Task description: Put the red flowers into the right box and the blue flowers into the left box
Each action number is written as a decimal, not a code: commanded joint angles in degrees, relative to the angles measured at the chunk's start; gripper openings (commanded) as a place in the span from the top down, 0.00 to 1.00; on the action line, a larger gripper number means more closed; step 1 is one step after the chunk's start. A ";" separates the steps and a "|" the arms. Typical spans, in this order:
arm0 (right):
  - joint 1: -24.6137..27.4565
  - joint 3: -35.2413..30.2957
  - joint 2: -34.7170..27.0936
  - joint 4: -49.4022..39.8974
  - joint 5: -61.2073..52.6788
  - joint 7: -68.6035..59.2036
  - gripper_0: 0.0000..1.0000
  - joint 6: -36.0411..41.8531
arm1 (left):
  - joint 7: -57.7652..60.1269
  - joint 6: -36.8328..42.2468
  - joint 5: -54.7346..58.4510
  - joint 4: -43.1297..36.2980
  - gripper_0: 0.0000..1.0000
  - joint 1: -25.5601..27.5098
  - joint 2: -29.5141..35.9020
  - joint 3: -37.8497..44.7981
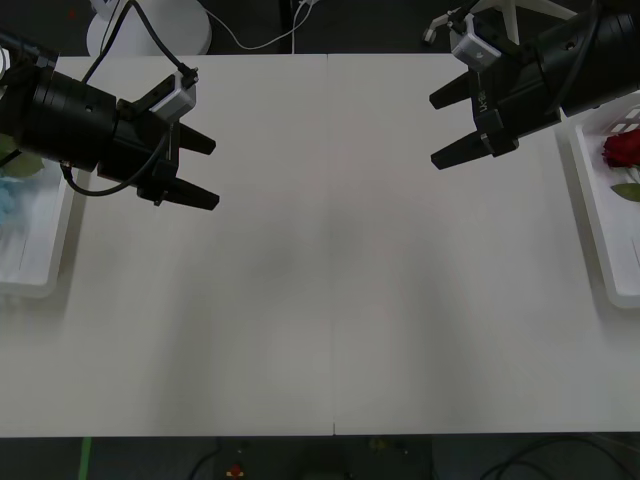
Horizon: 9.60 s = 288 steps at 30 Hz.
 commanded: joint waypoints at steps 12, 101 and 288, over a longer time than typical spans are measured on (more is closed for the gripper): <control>0.10 -0.43 -1.46 -1.13 -0.77 0.42 0.00 -0.40 | -3.89 0.52 0.85 -1.40 0.00 -3.03 -0.58 1.01; 0.98 -6.58 12.33 8.97 50.82 -98.86 0.00 6.02 | -3.89 0.52 0.85 -1.40 0.00 -3.03 -0.58 1.01; 0.54 -7.99 26.04 -5.62 7.49 -35.40 1.00 -25.71 | 149.35 -156.46 -193.38 37.27 0.00 -21.05 -7.44 -3.12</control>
